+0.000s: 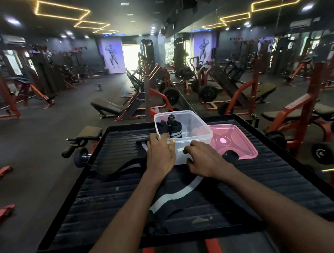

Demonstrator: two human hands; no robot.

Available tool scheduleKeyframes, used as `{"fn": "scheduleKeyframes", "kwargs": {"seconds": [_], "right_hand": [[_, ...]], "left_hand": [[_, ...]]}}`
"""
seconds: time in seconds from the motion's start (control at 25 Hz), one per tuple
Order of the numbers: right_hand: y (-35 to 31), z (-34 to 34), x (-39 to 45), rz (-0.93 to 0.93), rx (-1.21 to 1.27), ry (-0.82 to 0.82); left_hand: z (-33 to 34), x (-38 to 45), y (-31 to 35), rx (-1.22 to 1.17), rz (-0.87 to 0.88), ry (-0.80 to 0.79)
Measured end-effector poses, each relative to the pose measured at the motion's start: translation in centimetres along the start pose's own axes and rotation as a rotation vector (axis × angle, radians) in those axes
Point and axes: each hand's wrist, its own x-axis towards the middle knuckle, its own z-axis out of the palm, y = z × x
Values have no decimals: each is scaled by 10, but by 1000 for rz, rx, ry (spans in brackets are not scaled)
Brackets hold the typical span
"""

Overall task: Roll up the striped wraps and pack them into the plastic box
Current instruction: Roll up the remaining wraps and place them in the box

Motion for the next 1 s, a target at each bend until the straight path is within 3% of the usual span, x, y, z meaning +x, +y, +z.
{"fn": "scheduleKeyframes", "kwargs": {"seconds": [0.08, 0.2, 0.32, 0.52, 0.64, 0.76, 1.0], "right_hand": [[-8, -5, -1, -8, 81, -23], [-35, -4, -2, -50, 346, -197], [-67, 2, -1, -121, 459, -318], [-103, 8, -2, -258, 342, -519], [-105, 4, 2, -267, 326, -579], [-98, -3, 5, -257, 386, -586], [-73, -8, 16, -98, 656, -416]], "left_hand": [[-3, 1, -3, -52, -4, -26], [-12, -4, -15, -107, -37, -18], [-29, -4, -28, -57, -135, -79], [-66, -5, -53, 395, -176, -366], [-75, -9, -64, 500, -185, -465], [-79, -14, -64, 539, -136, -493], [-91, -17, -49, 482, -88, -560]]}}
